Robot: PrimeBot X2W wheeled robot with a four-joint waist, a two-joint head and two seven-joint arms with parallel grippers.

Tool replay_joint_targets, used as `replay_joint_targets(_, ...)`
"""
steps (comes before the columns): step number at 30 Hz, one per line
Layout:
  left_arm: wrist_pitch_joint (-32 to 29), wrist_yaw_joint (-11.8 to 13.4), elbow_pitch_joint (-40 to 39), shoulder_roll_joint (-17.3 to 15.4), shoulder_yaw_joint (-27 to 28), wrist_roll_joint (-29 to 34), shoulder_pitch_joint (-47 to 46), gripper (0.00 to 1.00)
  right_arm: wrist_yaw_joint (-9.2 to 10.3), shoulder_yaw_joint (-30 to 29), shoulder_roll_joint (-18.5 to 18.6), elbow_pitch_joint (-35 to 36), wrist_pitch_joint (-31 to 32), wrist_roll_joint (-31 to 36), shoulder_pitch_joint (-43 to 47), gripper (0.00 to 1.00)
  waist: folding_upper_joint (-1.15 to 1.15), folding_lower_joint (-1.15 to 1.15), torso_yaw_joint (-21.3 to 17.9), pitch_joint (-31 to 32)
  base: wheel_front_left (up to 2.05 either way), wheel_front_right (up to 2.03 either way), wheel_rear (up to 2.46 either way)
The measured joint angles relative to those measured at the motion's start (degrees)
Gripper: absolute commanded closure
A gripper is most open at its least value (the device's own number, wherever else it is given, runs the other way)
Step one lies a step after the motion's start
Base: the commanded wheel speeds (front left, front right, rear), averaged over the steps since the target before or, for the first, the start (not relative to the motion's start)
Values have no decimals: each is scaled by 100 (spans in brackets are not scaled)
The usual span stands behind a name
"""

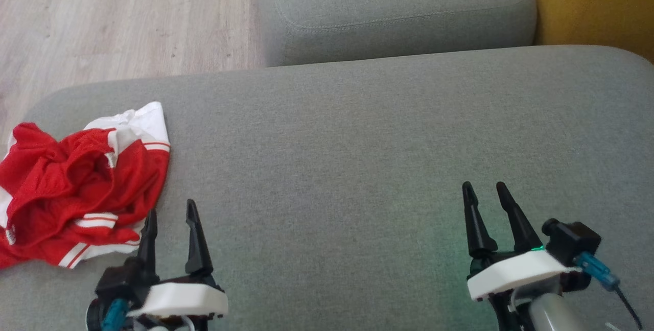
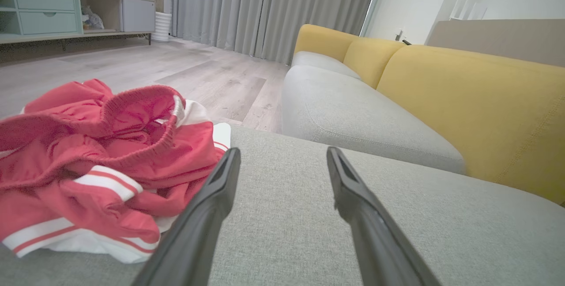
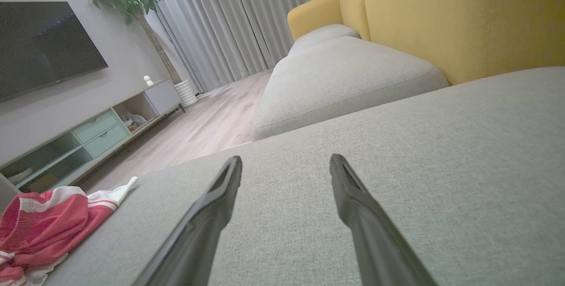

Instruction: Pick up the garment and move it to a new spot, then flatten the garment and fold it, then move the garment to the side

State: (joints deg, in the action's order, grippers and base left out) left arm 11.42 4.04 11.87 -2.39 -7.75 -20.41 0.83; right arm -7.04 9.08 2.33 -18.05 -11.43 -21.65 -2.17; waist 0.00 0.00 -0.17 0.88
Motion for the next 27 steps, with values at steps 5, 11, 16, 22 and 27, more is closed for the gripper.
replay_joint_targets(5, 78, 2, 67, -1, -49, 205, -70, 0, 0, -2, 2, -104, -68, 315, -59, 0, 0, 0, -25, -1, 0, 0, 0)
replay_joint_targets(11, 169, 56, 238, -1, -126, 598, -96, 0, 0, -4, 4, -290, -168, 726, -92, 0, 0, 0, -39, -3, 0, 0, 0)
replay_joint_targets(16, 238, 49, 356, -3, -123, 937, -203, 0, 0, -123, 7, -334, -230, 914, -110, 0, 0, 0, -42, -21, 0, 0, 0)
replay_joint_targets(22, 292, 42, 386, -3, -121, 1116, -285, 0, -1, -234, 10, -398, -280, 1066, -181, 0, 0, 0, -42, -43, 0, 0, 0)
replay_joint_targets(27, 303, 52, 487, -3, -47, 1117, -288, 0, -1, -256, 10, -386, -280, 1136, -204, 0, 0, 0, -50, -42, 0, 0, 0)
